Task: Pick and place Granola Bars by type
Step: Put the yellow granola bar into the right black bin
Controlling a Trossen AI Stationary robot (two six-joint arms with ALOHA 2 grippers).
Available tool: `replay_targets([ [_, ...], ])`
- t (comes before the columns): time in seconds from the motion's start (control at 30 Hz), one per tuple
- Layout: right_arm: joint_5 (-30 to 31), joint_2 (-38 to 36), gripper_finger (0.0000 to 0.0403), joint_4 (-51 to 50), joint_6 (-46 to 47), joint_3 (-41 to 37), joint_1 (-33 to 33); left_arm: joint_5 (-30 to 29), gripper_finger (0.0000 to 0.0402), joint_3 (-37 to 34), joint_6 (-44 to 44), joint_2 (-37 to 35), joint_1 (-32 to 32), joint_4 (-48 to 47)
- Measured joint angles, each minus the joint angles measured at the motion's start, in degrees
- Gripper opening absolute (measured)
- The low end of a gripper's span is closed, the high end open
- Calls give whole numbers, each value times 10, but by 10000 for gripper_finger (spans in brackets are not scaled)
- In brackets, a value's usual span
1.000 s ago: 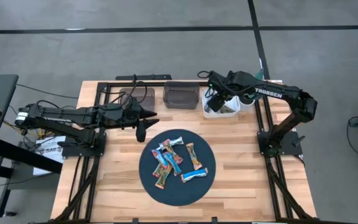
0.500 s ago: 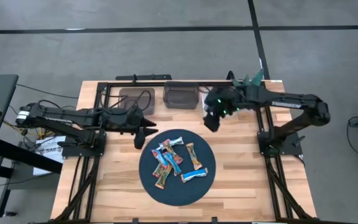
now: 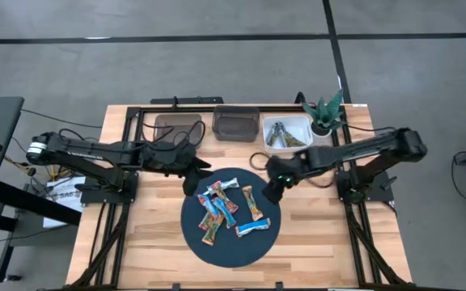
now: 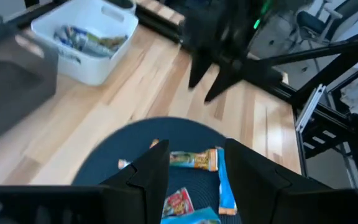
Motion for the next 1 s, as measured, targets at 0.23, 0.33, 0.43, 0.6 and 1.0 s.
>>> replay_targets([
  [0.23, -61, 93, 180, 82, 10, 0, 0, 1, 146, 17, 18, -3, 0, -10],
  [0.33, -80, 113, 181, 106, 16, 3, 0, 13, 146, 18, 11, -3, 0, -33],
  [0.43, -84, 133, 181, 106, 23, 16, 0, 34, 146, 18, -7, -3, 0, -74],
  [0.6, -84, 164, 180, 109, 15, 47, 0, 72, 146, 18, -12, -3, 0, -129],
  [1.0, -75, 247, 173, 90, 23, 104, 10, 105, 146, 18, -8, -3, 0, -152],
])
